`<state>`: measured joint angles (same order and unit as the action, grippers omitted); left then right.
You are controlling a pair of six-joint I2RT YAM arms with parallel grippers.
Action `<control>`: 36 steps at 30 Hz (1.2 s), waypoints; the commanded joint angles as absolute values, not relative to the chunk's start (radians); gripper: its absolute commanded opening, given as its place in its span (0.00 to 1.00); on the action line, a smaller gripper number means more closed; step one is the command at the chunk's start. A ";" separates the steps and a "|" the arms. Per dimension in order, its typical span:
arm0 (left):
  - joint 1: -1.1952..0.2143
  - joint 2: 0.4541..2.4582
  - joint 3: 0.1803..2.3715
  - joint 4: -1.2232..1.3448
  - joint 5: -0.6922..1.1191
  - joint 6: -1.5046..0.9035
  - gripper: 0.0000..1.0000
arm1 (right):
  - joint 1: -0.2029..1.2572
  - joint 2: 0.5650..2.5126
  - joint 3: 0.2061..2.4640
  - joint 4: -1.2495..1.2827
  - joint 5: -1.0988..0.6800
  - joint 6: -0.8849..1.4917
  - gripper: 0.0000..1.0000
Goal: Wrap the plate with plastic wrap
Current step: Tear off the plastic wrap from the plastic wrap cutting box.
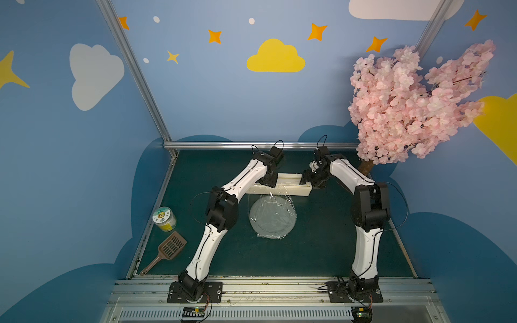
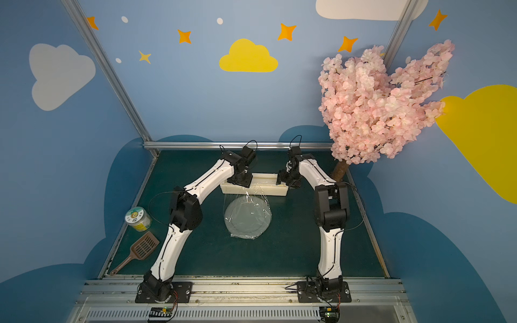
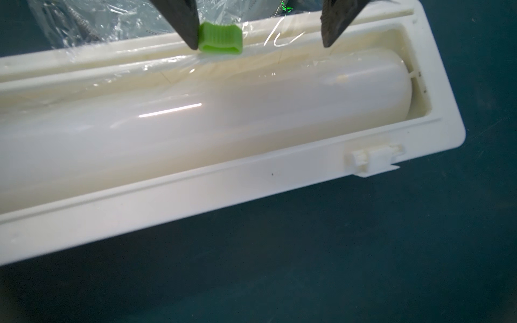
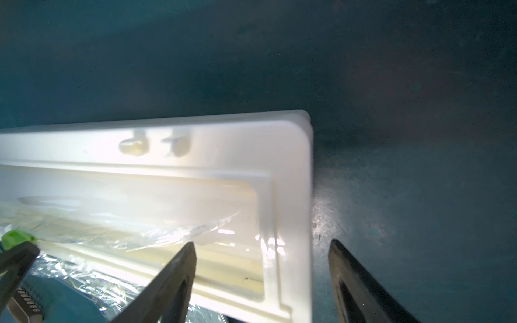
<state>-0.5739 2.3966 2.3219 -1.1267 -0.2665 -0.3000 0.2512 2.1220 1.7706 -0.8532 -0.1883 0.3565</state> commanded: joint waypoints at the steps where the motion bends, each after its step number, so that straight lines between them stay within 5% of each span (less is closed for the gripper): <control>1: -0.527 2.392 2.271 -1.178 -0.347 -0.307 0.68 | 0.241 2.177 1.743 -0.915 -0.139 0.338 0.74; 36: -0.413 2.291 2.113 -1.110 -0.327 -0.321 0.70 | 0.251 2.226 1.769 -0.976 -0.039 0.311 0.75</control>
